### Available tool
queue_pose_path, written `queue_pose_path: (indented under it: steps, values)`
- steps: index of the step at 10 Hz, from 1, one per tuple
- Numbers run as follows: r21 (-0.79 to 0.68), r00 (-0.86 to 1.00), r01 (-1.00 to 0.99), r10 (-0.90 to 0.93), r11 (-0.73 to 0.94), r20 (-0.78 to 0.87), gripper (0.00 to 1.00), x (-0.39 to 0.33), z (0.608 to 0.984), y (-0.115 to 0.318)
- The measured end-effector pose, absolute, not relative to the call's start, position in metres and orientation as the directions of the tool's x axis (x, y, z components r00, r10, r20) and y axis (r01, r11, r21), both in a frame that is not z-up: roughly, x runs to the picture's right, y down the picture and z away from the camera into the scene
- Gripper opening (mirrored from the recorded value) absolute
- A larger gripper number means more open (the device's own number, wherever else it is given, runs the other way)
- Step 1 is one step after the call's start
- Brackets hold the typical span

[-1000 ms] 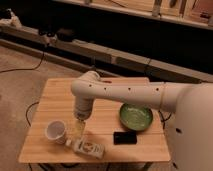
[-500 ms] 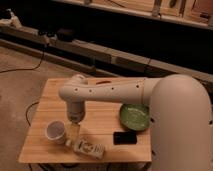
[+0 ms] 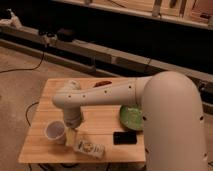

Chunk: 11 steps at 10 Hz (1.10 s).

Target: Stand the bottle upright

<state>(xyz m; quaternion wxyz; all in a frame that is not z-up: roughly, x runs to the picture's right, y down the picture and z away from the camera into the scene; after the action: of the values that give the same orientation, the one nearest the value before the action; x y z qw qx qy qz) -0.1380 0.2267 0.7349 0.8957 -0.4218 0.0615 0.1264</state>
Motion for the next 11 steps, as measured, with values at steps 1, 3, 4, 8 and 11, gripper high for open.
queue_pose_path:
  steps: [1, 3, 4, 8, 11]
  values:
    - [-0.736, 0.949, -0.314, 0.196, 0.6, -0.245, 0.8, -0.135, 0.73, 0.233]
    - [-0.736, 0.936, -0.353, 0.219, 0.578, -0.277, 0.8, -0.129, 0.726, 0.242]
    - [-0.736, 0.936, -0.353, 0.219, 0.578, -0.276, 0.8, -0.13, 0.726, 0.242]
    - [-0.736, 0.936, -0.351, 0.219, 0.578, -0.275, 0.8, -0.131, 0.725, 0.242]
    - [-0.74, 0.933, -0.36, 0.199, 0.568, -0.301, 0.8, -0.125, 0.729, 0.251]
